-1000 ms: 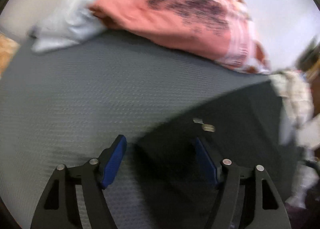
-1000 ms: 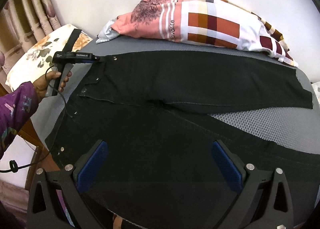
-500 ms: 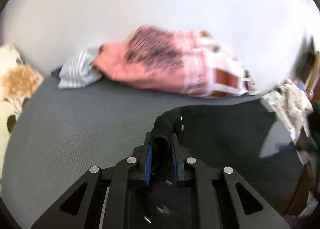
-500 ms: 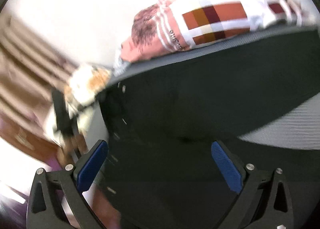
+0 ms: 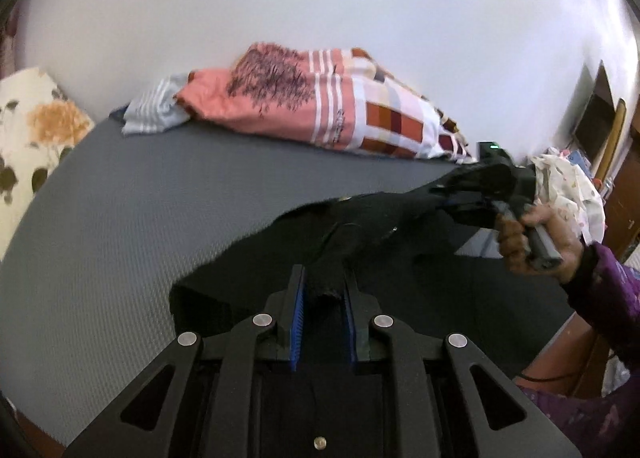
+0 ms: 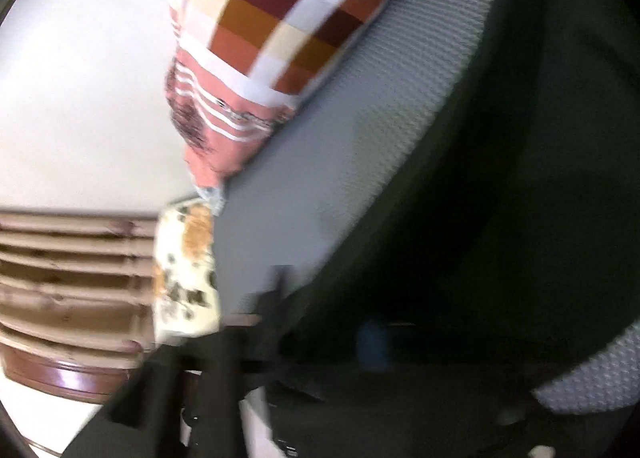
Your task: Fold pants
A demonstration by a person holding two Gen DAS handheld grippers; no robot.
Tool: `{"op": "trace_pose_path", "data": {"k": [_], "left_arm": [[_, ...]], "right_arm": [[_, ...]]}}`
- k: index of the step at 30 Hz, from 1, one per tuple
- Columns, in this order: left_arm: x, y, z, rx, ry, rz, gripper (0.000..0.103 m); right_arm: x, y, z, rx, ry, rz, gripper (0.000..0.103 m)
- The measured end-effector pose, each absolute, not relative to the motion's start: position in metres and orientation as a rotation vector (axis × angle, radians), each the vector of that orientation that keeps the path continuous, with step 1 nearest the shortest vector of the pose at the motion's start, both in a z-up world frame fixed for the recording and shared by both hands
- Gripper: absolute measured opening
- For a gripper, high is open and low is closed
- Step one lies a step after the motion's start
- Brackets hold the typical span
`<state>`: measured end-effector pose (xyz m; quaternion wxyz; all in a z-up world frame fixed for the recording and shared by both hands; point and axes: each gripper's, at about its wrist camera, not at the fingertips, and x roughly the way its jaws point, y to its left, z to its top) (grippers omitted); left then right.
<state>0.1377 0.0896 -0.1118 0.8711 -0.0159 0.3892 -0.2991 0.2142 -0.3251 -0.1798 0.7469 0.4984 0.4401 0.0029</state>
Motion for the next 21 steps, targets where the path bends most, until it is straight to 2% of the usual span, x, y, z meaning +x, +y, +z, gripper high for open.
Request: {"op": "trace_pose_path", "data": {"k": [8, 14, 21], "left_arm": [[0.116, 0.120, -0.126, -0.023, 0.876, -0.552, 0.018], [0.090, 0.143, -0.155, -0.022, 0.924, -0.490, 0.018], [0.067, 0.157, -0.189, -0.010, 0.955, -0.416, 0.018]], "right_arm": [[0.118, -0.253, -0.144, 0.884, 0.924, 0.068, 0.012], [0.067, -0.219, -0.176, 0.865, 1.007, 0.067, 0.012], [0.049, -0.193, -0.215, 0.864, 1.130, 0.066, 0.011]]}}
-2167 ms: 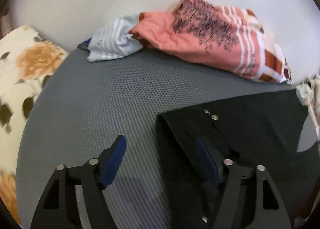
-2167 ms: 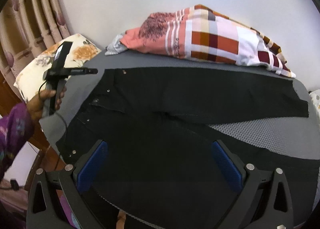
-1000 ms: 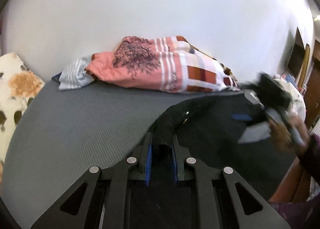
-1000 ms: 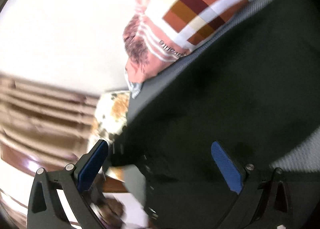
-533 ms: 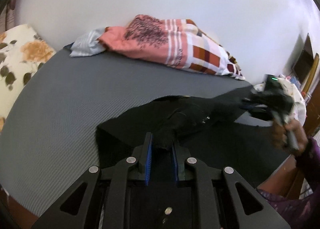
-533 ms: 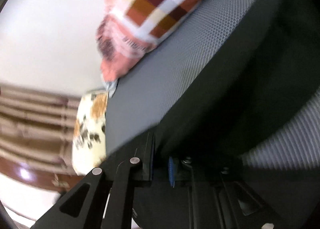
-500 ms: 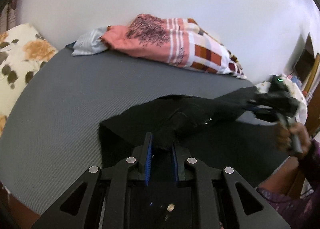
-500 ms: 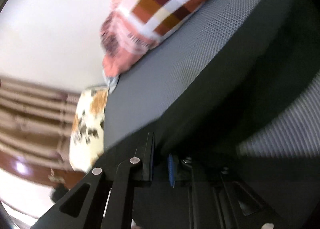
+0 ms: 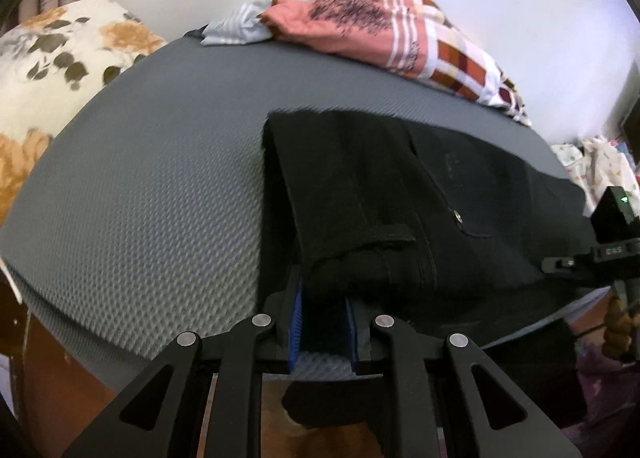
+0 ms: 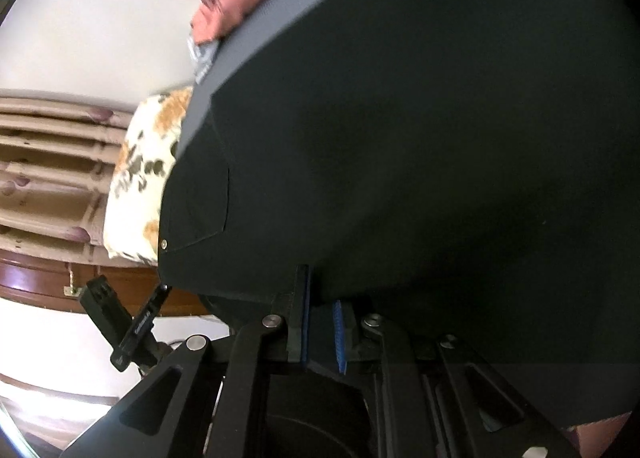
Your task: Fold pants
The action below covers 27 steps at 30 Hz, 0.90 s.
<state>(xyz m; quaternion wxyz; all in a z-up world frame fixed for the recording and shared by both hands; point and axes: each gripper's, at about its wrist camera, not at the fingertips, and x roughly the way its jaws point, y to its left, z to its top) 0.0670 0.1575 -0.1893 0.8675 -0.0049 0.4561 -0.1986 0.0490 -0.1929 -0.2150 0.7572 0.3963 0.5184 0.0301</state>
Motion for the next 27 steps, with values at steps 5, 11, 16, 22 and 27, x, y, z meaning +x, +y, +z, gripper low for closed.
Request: {"op": "trace_pose_path", "data": {"k": [5, 11, 16, 22, 27], "left_arm": [[0.065, 0.165, -0.195, 0.047, 0.927, -0.323, 0.023], [0.062, 0.205, -0.177, 0.025, 0.852, -0.131, 0.056], [0.049, 0.202, -0.123, -0.012, 0.715, -0.164, 0.058], [0.048, 0.119, -0.119, 0.086, 0.733, -0.414, 0.076], [0.043, 0.065, -0.165, 0.218, 0.838, -0.513, 0.076]], "right_arm": [[0.047, -0.191, -0.212, 0.844, 1.130, 0.064, 0.010], [0.038, -0.181, -0.210, 0.827, 1.149, 0.101, 0.009], [0.035, -0.178, -0.215, 0.896, 1.135, 0.197, 0.010], [0.013, -0.220, -0.205, 0.998, 0.996, 0.139, 0.015], [-0.021, -0.291, -0.203, 1.174, 0.779, 0.010, 0.038]]}}
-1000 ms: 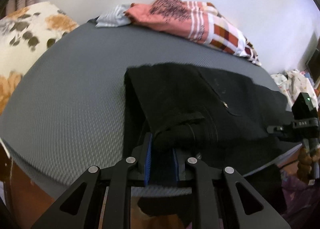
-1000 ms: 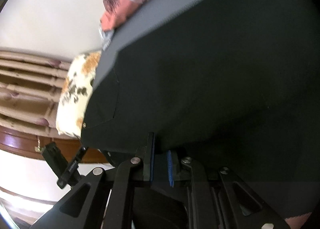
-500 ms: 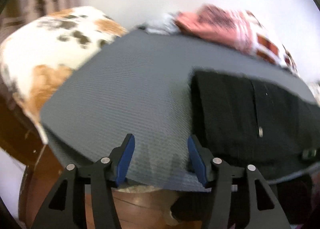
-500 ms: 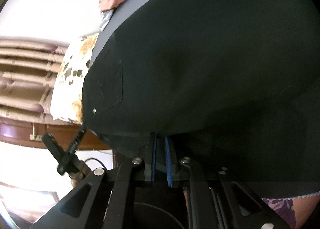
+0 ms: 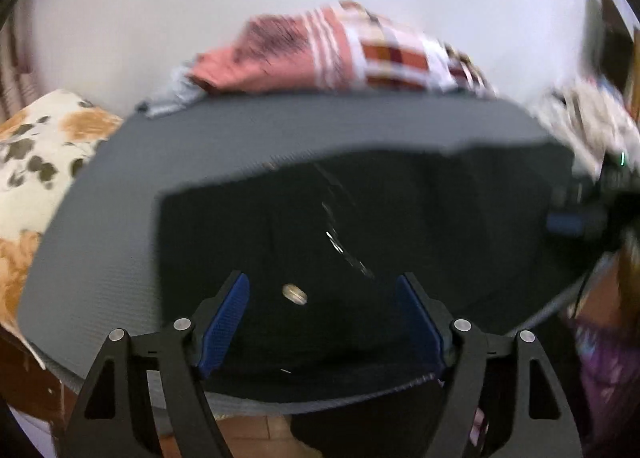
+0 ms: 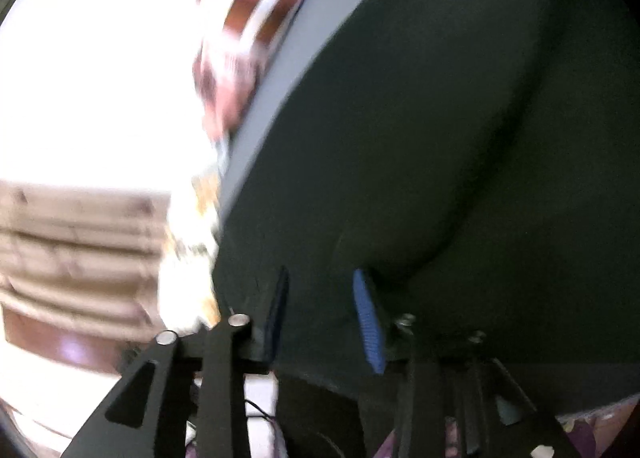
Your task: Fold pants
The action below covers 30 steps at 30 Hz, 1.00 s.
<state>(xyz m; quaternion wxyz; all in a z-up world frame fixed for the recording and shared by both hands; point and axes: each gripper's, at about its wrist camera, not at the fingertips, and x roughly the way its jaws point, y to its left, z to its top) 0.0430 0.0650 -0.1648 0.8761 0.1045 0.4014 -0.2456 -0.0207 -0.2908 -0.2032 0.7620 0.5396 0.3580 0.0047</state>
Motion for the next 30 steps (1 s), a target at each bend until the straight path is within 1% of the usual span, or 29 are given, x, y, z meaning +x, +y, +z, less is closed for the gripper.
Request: {"op": "trace_pose_path", "data": {"k": [3, 6, 8, 11, 14, 19, 24, 25, 26, 27, 28, 29, 30], "left_arm": [[0.046, 0.059, -0.183, 0.200, 0.902, -0.531, 0.076], [0.044, 0.061, -0.189, 0.203, 0.916, -0.530, 0.076], [0.045, 0.059, -0.188, 0.201, 0.911, -0.522, 0.076], [0.044, 0.057, -0.189, 0.185, 0.926, -0.514, 0.076], [0.044, 0.057, -0.190, 0.193, 0.929, -0.510, 0.076], [0.043, 0.056, -0.191, 0.216, 0.928, -0.507, 0.076], [0.044, 0.054, -0.192, 0.223, 0.930, -0.504, 0.076], [0.044, 0.054, -0.192, 0.225, 0.930, -0.503, 0.076], [0.044, 0.053, -0.192, 0.224, 0.930, -0.502, 0.077], [0.045, 0.053, -0.192, 0.224, 0.931, -0.504, 0.077], [0.045, 0.053, -0.193, 0.225, 0.931, -0.504, 0.078], [0.045, 0.053, -0.193, 0.227, 0.931, -0.505, 0.078], [0.044, 0.053, -0.193, 0.228, 0.931, -0.506, 0.078]], "right_arm": [[-0.038, -0.335, -0.207, 1.284, 0.634, -0.024, 0.038], [-0.049, -0.375, -0.205, 1.340, 0.495, -0.062, 0.038], [-0.054, -0.399, -0.198, 1.367, 0.408, -0.085, 0.042], [-0.061, -0.432, -0.182, 1.345, 0.329, -0.138, 0.048], [-0.074, -0.464, -0.167, 1.285, 0.321, -0.219, 0.051], [-0.083, -0.505, -0.145, 1.120, 0.419, -0.483, 0.052], [-0.081, -0.532, -0.148, 1.089, 0.524, -0.660, 0.052], [-0.078, -0.535, -0.150, 1.098, 0.555, -0.678, 0.049], [-0.076, -0.534, -0.148, 1.087, 0.565, -0.705, 0.050], [-0.073, -0.533, -0.146, 1.083, 0.583, -0.709, 0.046], [-0.065, -0.530, -0.144, 1.072, 0.604, -0.690, 0.027], [-0.058, -0.525, -0.142, 1.048, 0.622, -0.678, 0.015], [-0.047, -0.519, -0.133, 0.991, 0.644, -0.687, 0.015]]}}
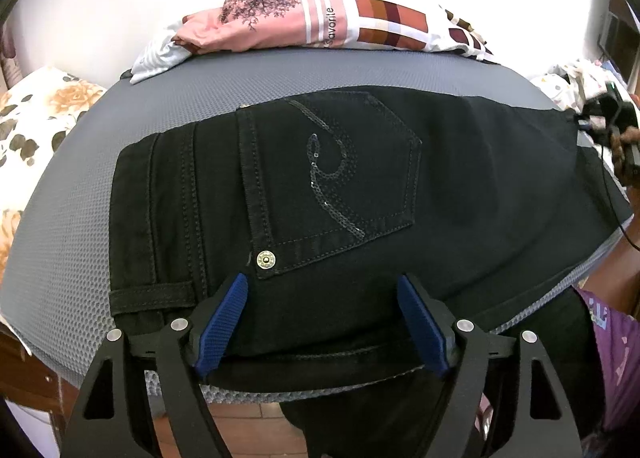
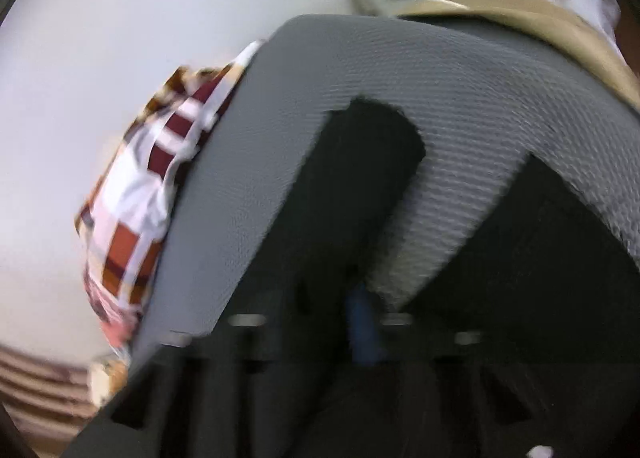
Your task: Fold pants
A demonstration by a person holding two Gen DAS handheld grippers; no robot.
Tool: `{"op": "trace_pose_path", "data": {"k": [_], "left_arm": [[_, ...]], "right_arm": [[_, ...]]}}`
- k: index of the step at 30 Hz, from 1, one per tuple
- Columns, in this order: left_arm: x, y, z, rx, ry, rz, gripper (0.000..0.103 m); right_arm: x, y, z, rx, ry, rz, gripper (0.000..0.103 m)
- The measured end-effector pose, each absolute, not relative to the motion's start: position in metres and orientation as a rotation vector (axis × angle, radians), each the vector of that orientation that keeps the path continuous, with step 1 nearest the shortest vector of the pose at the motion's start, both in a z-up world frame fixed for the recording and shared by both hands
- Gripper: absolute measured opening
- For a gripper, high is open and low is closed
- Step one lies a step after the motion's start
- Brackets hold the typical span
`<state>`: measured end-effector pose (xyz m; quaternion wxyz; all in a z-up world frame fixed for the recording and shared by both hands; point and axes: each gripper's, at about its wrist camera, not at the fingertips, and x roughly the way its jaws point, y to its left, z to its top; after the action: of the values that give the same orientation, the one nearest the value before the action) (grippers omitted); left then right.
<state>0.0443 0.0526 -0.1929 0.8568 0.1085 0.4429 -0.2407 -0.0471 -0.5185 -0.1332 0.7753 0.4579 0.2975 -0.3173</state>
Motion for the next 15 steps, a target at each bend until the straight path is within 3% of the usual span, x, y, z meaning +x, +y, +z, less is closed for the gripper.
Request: {"op": "trace_pose_path", "data": {"k": [4, 7, 9, 10, 15], "left_arm": [[0.043, 0.052, -0.194, 0.231, 0.930, -0.505, 0.080], [0.043, 0.050, -0.195, 0.235, 0.933, -0.503, 0.082], [0.044, 0.046, -0.195, 0.239, 0.936, -0.501, 0.084], [0.044, 0.046, -0.195, 0.244, 0.937, -0.501, 0.084], [0.046, 0.047, -0.195, 0.234, 0.941, -0.505, 0.085]], "right_arm": [[0.003, -0.480, -0.104, 0.777, 0.682, -0.697, 0.015], [0.067, -0.430, -0.098, 0.546, 0.757, -0.687, 0.020], [0.096, -0.396, -0.104, 0.507, 0.782, -0.556, 0.042], [0.109, -0.379, -0.112, 0.521, 0.811, -0.457, 0.057], [0.083, -0.358, -0.125, 0.690, 0.734, -0.267, 0.053]]}}
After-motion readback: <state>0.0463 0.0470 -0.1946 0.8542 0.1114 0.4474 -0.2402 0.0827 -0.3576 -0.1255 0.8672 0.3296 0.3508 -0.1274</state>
